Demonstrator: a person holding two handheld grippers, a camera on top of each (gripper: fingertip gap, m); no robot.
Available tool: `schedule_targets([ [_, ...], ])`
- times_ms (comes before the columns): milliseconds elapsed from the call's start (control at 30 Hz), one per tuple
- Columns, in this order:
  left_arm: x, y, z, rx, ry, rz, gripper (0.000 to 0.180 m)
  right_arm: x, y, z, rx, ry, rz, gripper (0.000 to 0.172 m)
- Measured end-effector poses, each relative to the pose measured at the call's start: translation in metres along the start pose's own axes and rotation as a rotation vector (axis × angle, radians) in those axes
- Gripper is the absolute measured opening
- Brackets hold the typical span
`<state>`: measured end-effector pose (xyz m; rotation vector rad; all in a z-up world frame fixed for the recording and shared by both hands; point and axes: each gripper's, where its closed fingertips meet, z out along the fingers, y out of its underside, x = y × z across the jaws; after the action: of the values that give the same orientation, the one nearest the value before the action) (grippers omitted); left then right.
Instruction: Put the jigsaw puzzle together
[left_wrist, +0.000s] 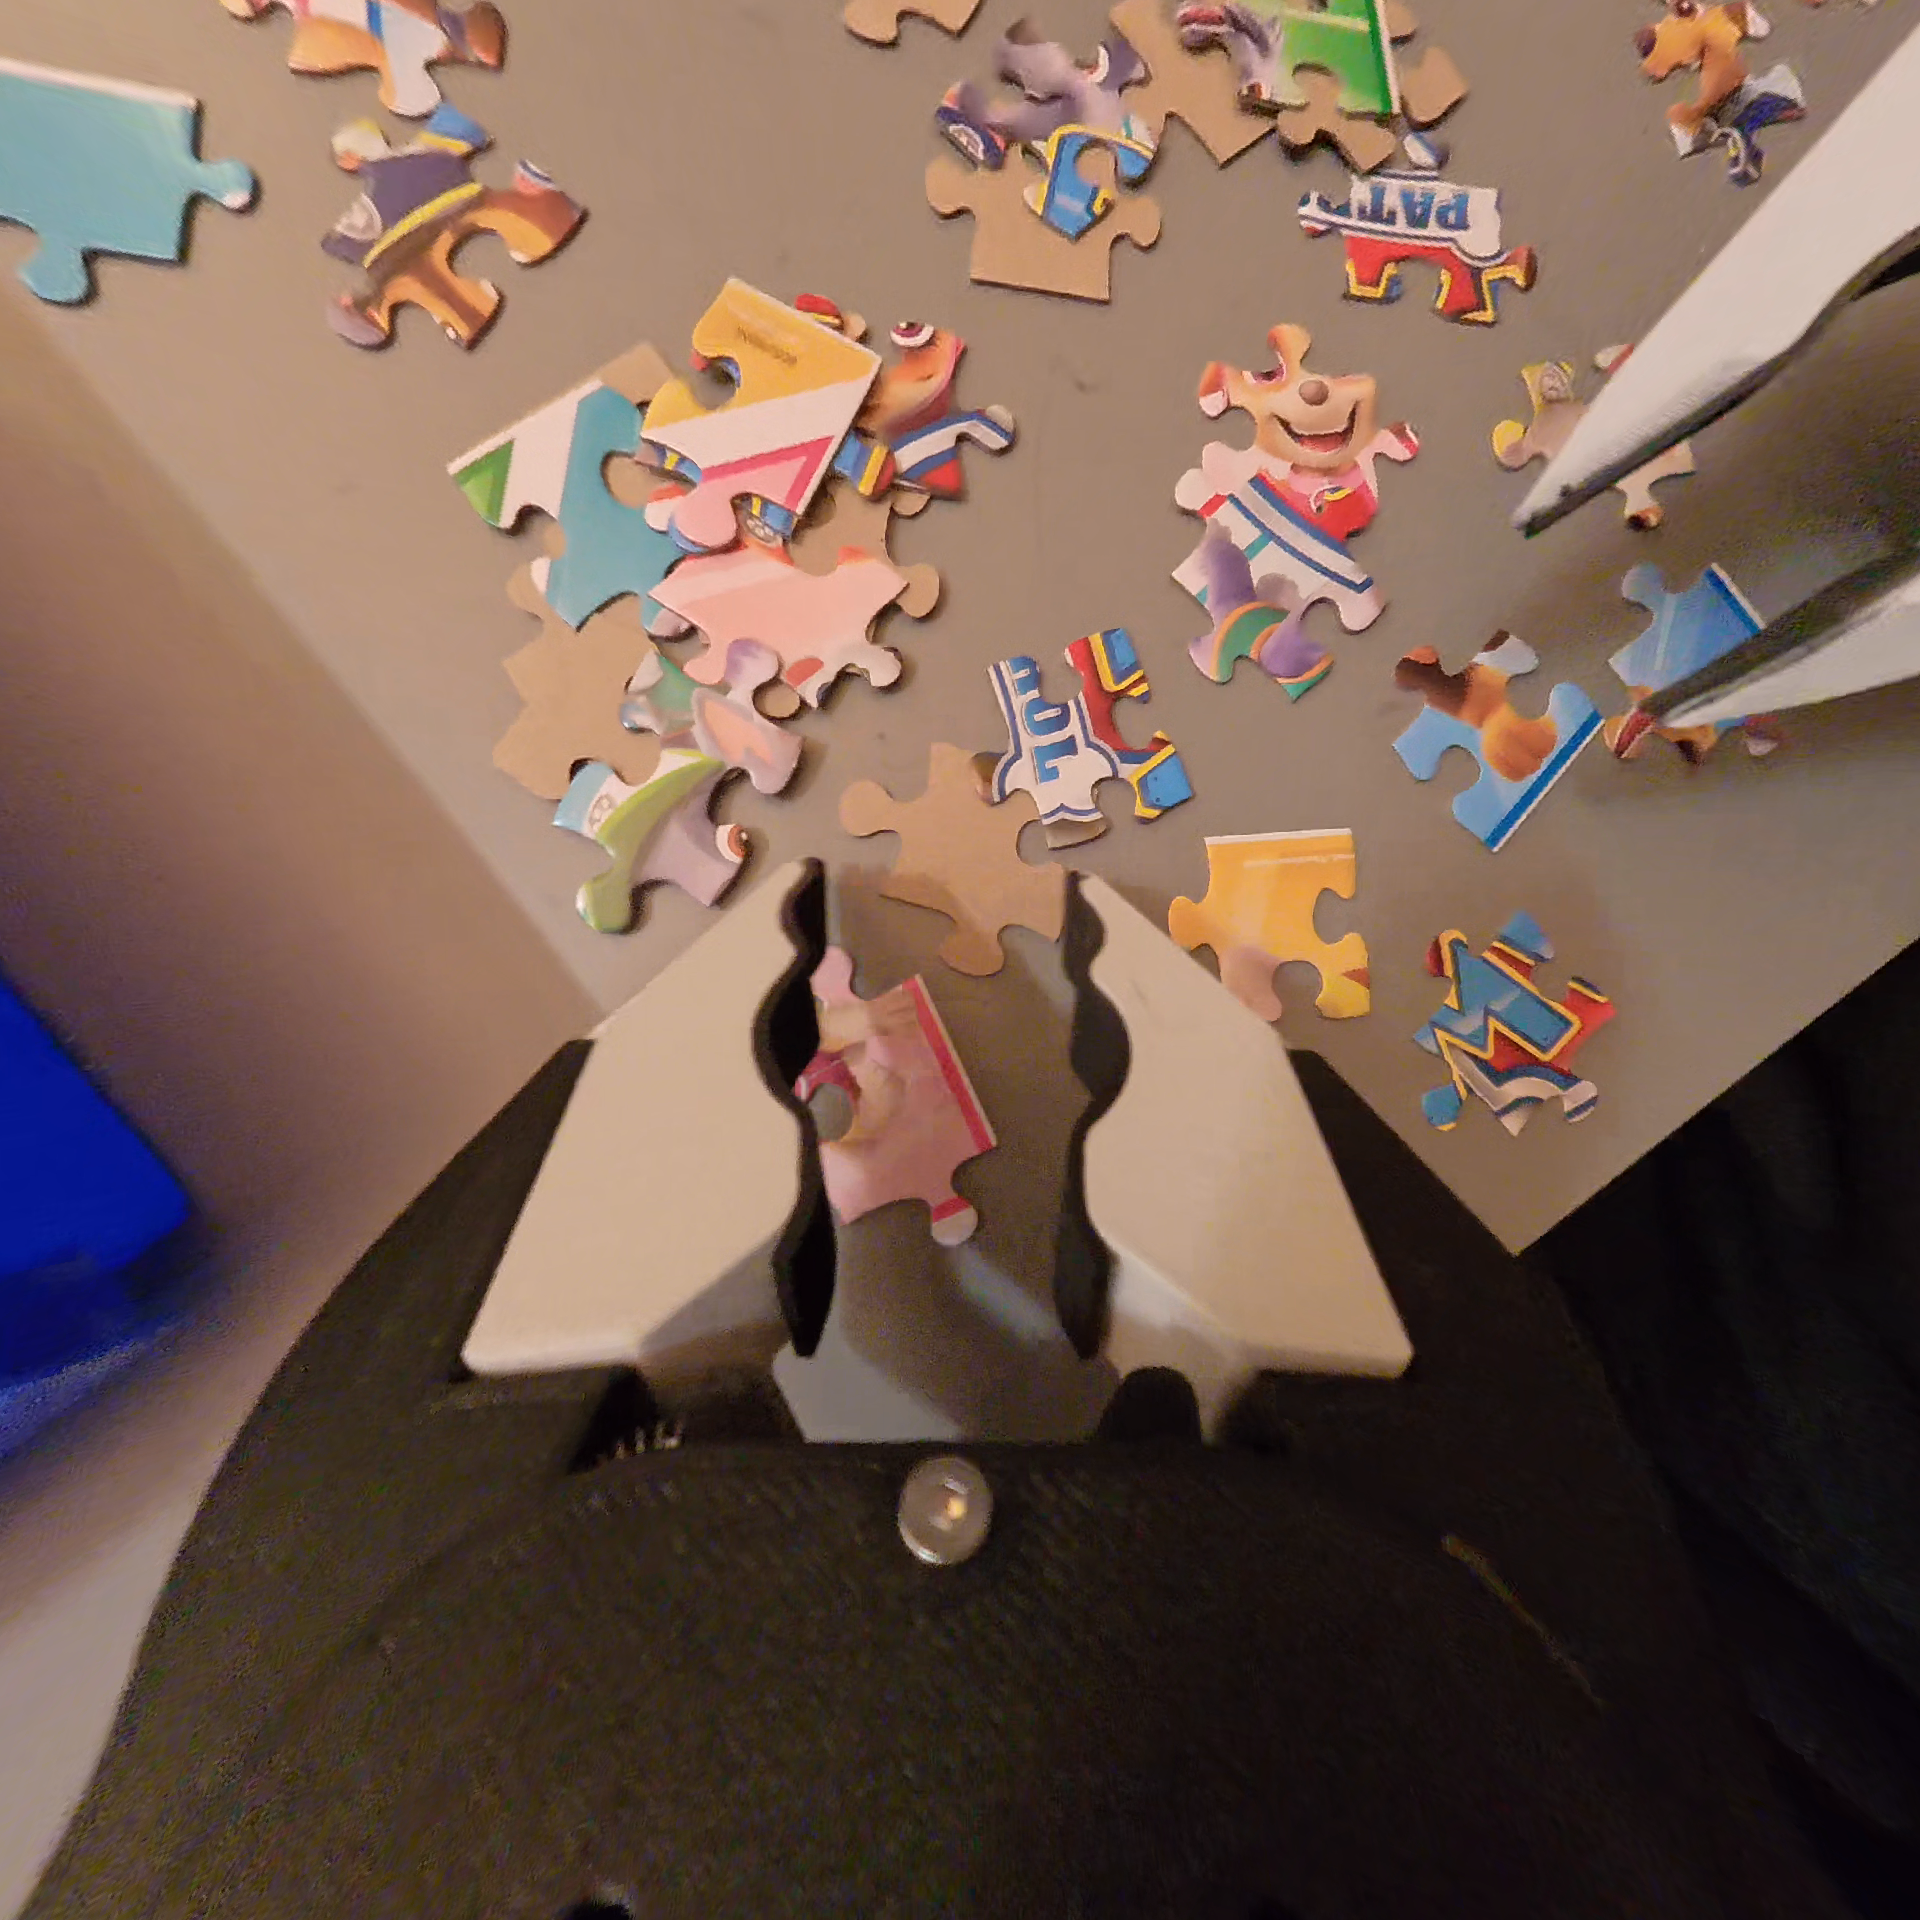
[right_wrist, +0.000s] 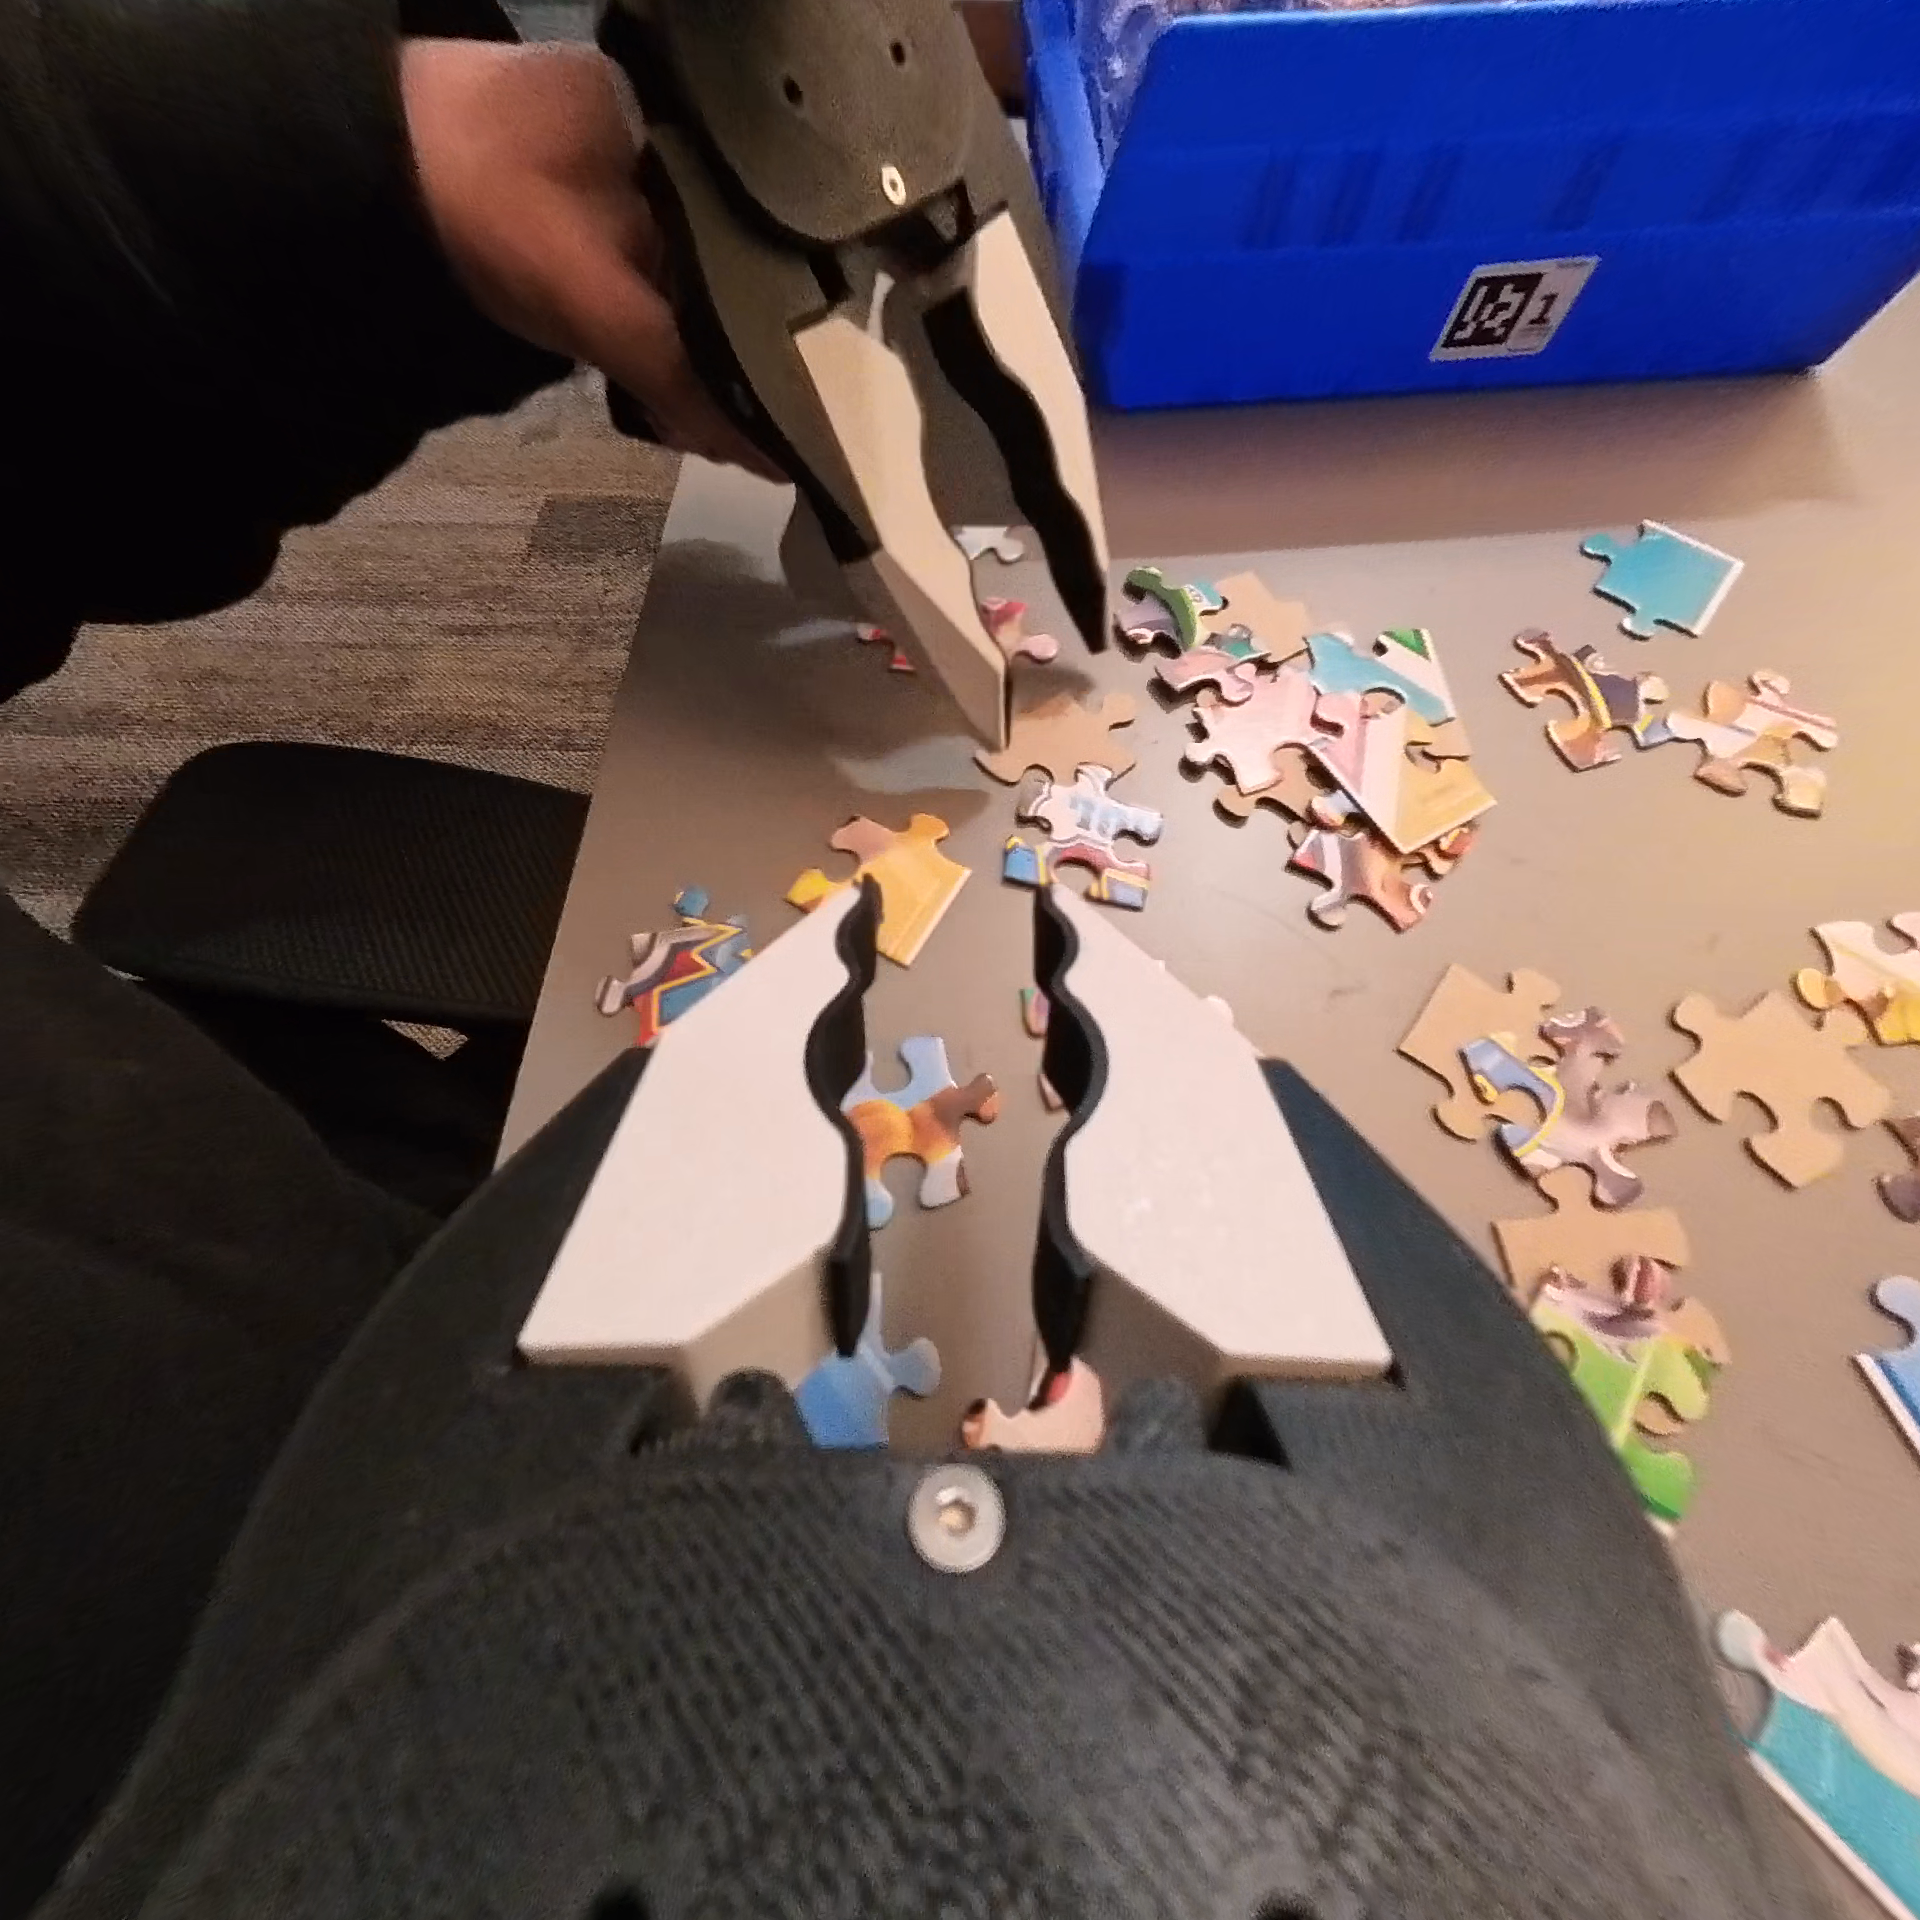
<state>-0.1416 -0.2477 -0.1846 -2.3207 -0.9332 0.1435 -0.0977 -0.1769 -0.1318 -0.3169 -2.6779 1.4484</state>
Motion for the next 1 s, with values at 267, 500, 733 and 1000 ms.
schedule_targets([
  [267,0.005,0.001,0.012,-0.015,-0.034,0.088,0.051,-0.003,0.004,-0.002,0.03,-0.041,0.078,0.028],
  [500,0.012,0.003,0.011,-0.028,-0.015,0.108,0.032,-0.001,0.004,-0.007,0.034,-0.024,0.077,0.028],
  [733,0.006,-0.004,-0.008,0.04,-0.026,0.059,0.032,0.0,0.004,-0.01,0.037,-0.013,0.073,0.027],
  [1000,-0.01,-0.008,-0.037,0.096,-0.084,0.018,0.033,0.001,0.007,-0.009,0.021,0.006,0.054,0.028],
])
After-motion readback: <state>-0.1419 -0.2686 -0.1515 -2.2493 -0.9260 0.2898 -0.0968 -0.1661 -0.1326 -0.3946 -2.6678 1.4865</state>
